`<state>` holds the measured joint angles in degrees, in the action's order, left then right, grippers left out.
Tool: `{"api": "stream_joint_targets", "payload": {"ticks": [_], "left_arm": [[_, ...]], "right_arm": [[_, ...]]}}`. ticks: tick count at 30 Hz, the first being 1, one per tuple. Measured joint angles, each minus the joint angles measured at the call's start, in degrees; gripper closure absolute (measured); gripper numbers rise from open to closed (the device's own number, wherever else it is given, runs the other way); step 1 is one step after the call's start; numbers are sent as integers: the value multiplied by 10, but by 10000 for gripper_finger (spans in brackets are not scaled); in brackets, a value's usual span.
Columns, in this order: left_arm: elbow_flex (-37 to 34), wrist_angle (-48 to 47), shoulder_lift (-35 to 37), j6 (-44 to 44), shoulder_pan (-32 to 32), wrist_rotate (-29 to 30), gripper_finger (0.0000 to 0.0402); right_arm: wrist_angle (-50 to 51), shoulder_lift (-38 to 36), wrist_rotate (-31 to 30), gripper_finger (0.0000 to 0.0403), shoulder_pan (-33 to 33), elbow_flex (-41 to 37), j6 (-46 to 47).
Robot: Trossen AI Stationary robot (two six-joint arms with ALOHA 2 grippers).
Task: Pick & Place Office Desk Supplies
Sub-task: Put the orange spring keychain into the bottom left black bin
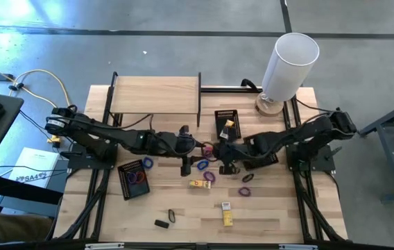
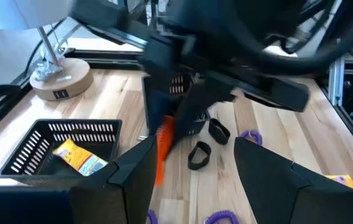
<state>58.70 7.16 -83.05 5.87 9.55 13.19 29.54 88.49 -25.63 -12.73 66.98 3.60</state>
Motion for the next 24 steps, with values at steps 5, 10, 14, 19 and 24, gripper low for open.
{"api": "stream_joint_targets", "payload": {"ticks": [5,10,14,19,24], "left_arm": [[0,-1,0,0,0,6,195],[0,-18,3,3,0,9,195],[0,-23,3,21,-6,9,195],[0,-29,2,32,-12,10,195],[0,-35,-3,31,-16,9,195]], "right_arm": [[-2,0,1,386,1,0,-21],[-15,0,-12,385,-5,0,-28],[-37,0,-29,385,-8,0,-67],[-39,0,-52,385,-15,0,-81],[-47,0,-59,385,-16,0,-82]]}}
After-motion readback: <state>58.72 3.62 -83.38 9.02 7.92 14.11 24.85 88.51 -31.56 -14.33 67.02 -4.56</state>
